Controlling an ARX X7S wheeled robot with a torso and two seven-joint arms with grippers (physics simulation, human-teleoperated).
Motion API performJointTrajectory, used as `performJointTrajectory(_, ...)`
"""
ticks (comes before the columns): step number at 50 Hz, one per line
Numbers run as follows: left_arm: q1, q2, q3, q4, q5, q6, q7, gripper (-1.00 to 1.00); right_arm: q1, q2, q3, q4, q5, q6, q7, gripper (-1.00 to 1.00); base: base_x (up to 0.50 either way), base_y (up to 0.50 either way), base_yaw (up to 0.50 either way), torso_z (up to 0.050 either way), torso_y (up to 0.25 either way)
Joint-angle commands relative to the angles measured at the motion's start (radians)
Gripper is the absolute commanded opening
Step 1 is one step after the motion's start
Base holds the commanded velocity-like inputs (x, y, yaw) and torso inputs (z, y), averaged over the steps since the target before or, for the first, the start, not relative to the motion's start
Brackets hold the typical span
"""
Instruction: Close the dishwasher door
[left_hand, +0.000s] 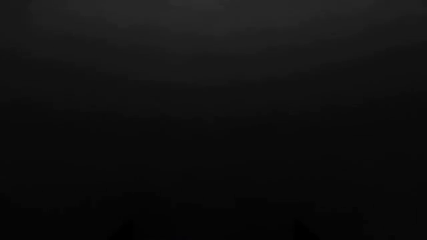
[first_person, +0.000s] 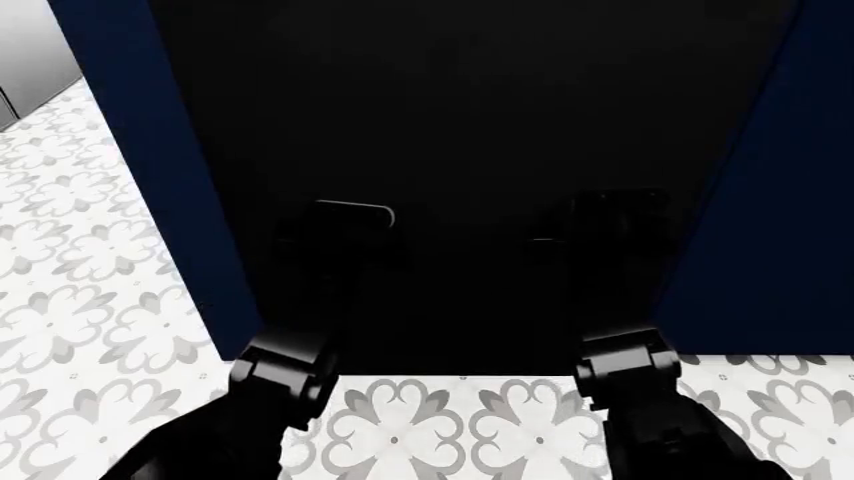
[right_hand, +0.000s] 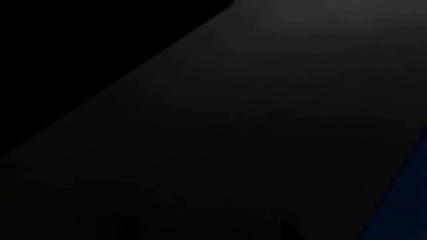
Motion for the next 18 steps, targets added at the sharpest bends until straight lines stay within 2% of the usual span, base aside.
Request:
performJointTrajectory(1,-0.022,0.003,0.094,-0.017,-0.075,-0.004,-0.017,1.0,0.028,0.012,0.062,0.038,-0.008,0.029,-0.016,1.0,0.02,0.0,0.0,0.0,0.0)
performJointTrajectory(7,-0.025,0.003,0.137,-0.021,-0.106,-0.013,-0.032,1.0,0.029,0.013,0.074,0.038,-0.011,0.054,-0.032,1.0,0.01,0.0,0.0,0.0,0.0)
performJointTrajectory(18,-0.03,0.003,0.054,-0.021,-0.013,-0.028,-0.043,1.0,0.04,0.009,0.07,0.038,-0.024,0.047,-0.043,1.0,0.01,0.0,0.0,0.0,0.0)
